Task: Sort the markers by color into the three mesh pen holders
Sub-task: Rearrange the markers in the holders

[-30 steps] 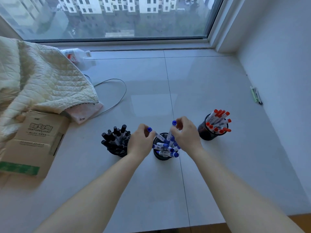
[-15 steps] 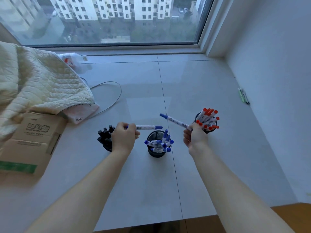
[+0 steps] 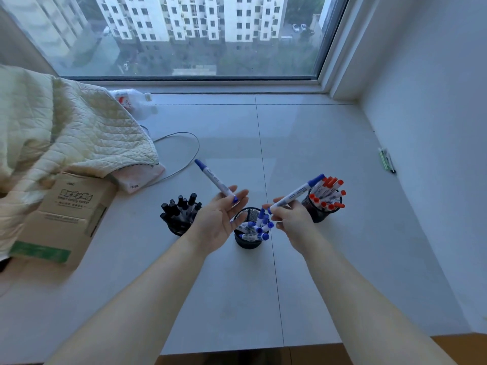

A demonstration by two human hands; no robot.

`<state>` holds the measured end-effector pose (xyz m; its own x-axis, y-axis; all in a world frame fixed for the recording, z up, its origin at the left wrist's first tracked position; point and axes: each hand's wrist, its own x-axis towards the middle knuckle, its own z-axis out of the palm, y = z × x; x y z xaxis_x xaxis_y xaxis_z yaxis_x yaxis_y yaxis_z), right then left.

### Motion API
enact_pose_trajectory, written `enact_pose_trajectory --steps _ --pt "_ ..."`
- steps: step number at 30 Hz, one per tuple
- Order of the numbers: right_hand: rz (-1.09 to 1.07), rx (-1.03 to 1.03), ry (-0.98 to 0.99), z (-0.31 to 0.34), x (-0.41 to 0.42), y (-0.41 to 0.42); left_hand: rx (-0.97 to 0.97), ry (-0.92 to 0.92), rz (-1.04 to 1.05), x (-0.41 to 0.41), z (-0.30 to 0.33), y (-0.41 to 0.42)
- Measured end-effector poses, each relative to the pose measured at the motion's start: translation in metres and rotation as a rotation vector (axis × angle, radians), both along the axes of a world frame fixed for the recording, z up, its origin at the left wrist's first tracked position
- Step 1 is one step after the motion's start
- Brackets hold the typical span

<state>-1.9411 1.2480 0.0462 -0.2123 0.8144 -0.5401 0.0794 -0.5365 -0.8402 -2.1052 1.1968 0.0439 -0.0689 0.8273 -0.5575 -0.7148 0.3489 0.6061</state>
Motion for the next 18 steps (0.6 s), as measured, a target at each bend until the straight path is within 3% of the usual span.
enact_pose_trajectory --steps 5,11,18 --pt "0.063 0.149 -0.186 -0.006 -0.006 0.004 -0.064 0.302 -0.054 0.003 -0.003 0.001" --pt "0.058 0.152 -0.233 -0.019 -0.012 0.009 -0.168 0.714 -0.035 0.0 -0.014 -0.01" --pt "0.135 0.337 -0.465 -0.031 -0.014 0.014 -0.17 0.786 0.073 -0.012 -0.022 -0.016"
